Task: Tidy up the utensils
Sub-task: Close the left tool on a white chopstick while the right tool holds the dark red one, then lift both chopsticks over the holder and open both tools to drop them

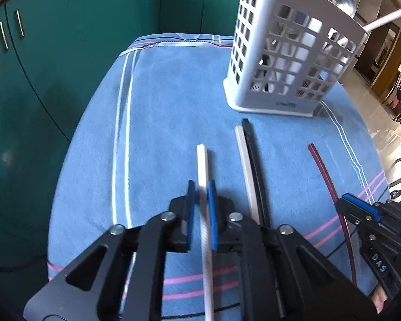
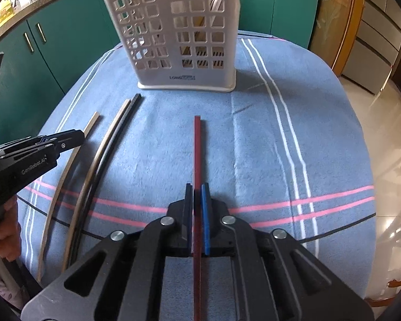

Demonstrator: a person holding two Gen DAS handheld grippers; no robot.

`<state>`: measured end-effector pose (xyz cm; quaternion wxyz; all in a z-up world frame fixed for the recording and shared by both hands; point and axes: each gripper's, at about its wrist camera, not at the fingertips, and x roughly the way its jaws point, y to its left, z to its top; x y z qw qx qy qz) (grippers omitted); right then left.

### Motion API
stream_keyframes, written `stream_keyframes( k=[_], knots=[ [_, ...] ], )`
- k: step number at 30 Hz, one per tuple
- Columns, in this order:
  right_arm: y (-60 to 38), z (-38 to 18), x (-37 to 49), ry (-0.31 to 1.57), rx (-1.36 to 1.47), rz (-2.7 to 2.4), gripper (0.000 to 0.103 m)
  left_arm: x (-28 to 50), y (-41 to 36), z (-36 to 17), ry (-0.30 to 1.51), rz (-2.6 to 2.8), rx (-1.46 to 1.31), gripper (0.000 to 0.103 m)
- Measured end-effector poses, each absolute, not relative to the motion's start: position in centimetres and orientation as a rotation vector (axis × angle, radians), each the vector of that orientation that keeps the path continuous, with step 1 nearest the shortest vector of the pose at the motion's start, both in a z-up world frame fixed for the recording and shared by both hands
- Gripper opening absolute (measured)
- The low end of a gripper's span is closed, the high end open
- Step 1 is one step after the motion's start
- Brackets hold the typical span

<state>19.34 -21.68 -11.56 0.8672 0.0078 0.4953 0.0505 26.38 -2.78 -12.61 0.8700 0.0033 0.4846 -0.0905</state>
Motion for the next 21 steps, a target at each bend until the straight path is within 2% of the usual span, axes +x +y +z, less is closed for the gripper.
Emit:
stream_keyframes(
  k=[3, 10, 14, 15, 16, 18, 21],
  knots=[
    [-21.5, -10.6, 20.6, 1.018, -0.021, 0.099, 0.022, 27.6, -3.3, -12.6, 1.028, -0.191, 0.054, 0.018],
    [-20.0, -11.5, 25.4, 1.086, -0.097, 0.111, 0.022, 29.5, -4.1, -13.2, 1.079, -0.190, 0.117, 0.026],
    [-19.3, -11.9, 26.6, 1.103, -0.120, 0.119, 0.019, 29.9, -4.3, -13.3, 1.077, -0.187, 0.135, 0.026],
    [-19.2, -11.9, 26.7, 1.106, -0.112, 0.133, 0.011, 29.9, -4.4, -13.3, 1.076, -0.188, 0.132, 0.023],
    [-19.2, -11.8, 26.7, 1.108, -0.101, 0.148, 0.007, 29.9, -4.4, -13.3, 1.071, -0.189, 0.131, 0.014],
    [-19.2, -11.6, 26.5, 1.103, -0.095, 0.152, 0.007, 29.9, -4.3, -13.3, 1.074, -0.196, 0.114, 0.007],
    [-19.3, -10.5, 25.5, 1.074, -0.082, 0.164, 0.007, 29.7, -3.6, -12.4, 1.051, -0.199, 0.082, 0.006]
  ],
)
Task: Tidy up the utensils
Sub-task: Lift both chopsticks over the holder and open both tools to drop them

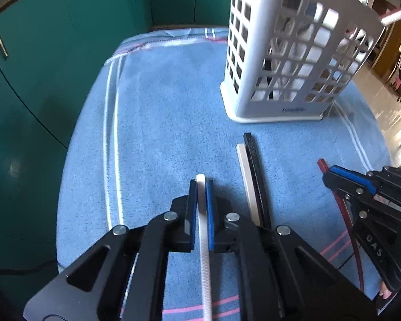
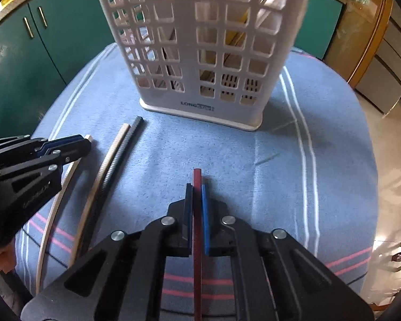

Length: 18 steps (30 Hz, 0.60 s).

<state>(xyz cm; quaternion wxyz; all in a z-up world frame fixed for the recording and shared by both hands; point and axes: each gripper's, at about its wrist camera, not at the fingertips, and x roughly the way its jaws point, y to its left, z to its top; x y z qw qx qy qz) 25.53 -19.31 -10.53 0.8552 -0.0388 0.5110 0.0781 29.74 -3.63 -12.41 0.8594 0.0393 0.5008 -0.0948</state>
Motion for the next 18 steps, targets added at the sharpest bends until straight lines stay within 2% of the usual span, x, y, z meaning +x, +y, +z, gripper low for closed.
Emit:
stream_keyframes(
  k=[3, 11, 18],
  knots=[
    [-20.3, -7.5, 23.5, 1.007, -0.053, 0.174, 0.007, 29.1, -2.7, -10.3, 1.006, -0.200, 0.042, 0.006],
    [-22.9, 2.9, 18.2, 0.762, 0.016, 0.224, 0.007, 25.6, -1.2, 0.5, 0.763, -0.256, -0.050, 0.006],
    [-24.3, 9.5, 15.5, 0.571, 0.071, 0.265, 0.007, 24.1, -0.4, 9.4, 0.540, -0.324, -0.159, 0.006]
  ],
)
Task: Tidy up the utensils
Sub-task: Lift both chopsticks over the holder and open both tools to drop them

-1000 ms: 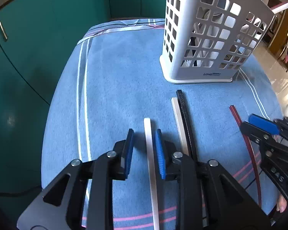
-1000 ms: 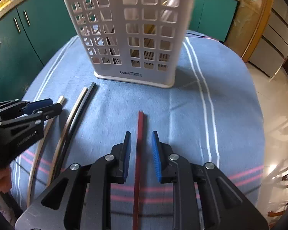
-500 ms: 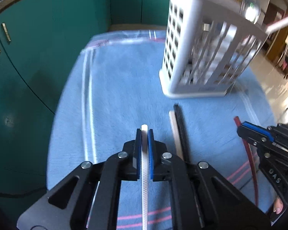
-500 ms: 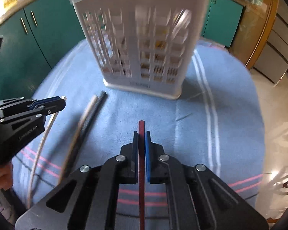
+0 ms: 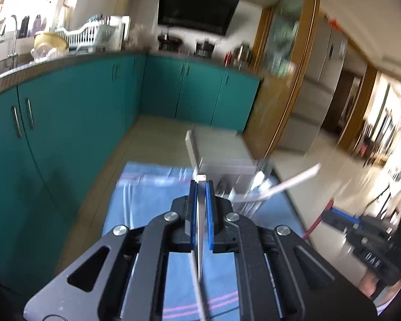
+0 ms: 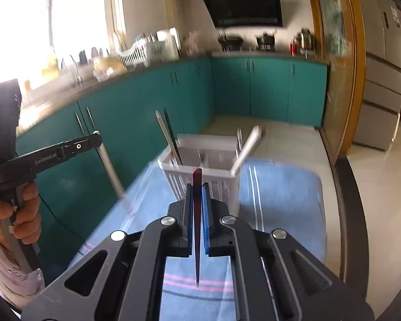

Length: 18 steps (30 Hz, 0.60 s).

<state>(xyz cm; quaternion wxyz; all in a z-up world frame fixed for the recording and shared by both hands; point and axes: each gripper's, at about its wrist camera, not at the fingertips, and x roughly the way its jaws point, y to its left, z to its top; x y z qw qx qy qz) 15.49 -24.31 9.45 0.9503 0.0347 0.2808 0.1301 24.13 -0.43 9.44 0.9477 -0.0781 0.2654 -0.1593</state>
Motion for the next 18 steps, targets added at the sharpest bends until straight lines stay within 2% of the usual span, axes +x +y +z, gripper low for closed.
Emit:
stream_keyframes(
  k=[7, 18],
  knots=[
    [-25.0, 14.4, 16.0, 0.409, 0.097, 0.247, 0.007, 24.2, 0.9, 13.9, 0.436, -0.348, -0.320, 0.006],
    [-25.1, 19.5, 17.6, 0.143, 0.083, 0.135, 0.007, 24.7, 2.8, 16.0, 0.298, -0.254, -0.509, 0.006]
  ],
)
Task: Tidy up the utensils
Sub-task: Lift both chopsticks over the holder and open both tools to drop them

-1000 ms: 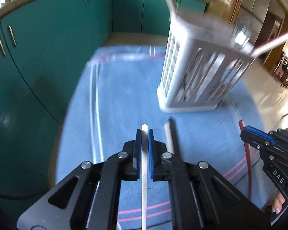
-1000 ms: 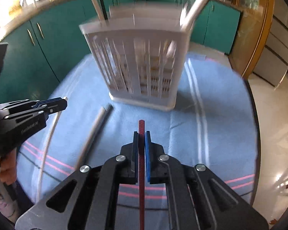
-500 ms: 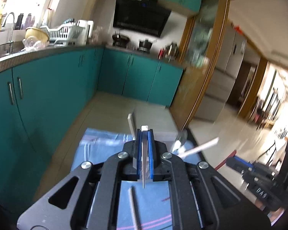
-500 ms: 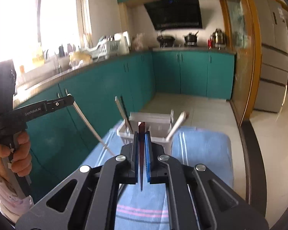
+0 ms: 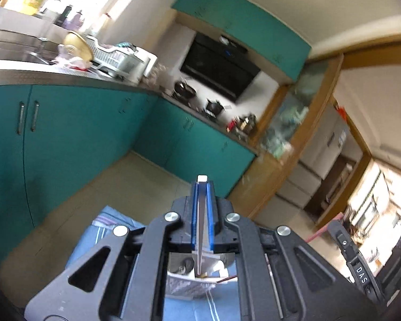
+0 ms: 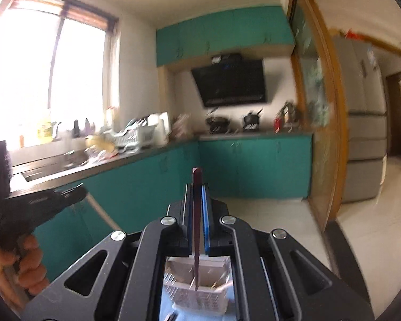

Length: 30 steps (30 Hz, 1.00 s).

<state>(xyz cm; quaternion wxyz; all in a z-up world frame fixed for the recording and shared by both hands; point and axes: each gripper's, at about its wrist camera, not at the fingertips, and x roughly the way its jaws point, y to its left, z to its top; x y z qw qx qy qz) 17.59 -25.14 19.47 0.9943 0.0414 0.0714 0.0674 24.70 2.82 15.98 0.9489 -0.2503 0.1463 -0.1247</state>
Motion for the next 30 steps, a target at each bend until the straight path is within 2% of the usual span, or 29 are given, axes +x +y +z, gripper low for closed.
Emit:
stream_keyframes(
  k=[4, 15, 24, 30],
  knots=[
    [-24.5, 18.7, 19.2, 0.117, 0.084, 0.124, 0.007, 25.9, 2.4, 14.7, 0.288, -0.188, -0.505, 0.006],
    [-25.5, 14.3, 24.1, 0.163, 0.150, 0.093, 0.007, 29.9, 0.8, 8.3, 0.444, -0.137, -0.464, 0.006],
    [-24.8, 17.2, 22.9, 0.000, 0.111, 0.052, 0.007, 29.9, 1.2, 7.6, 0.456, -0.138, -0.461, 0.006],
    [-24.4, 13.3, 25.5, 0.106, 0.099, 0.074, 0.007, 29.9, 0.5, 7.0, 0.471, -0.161, -0.428, 0.006]
  ],
)
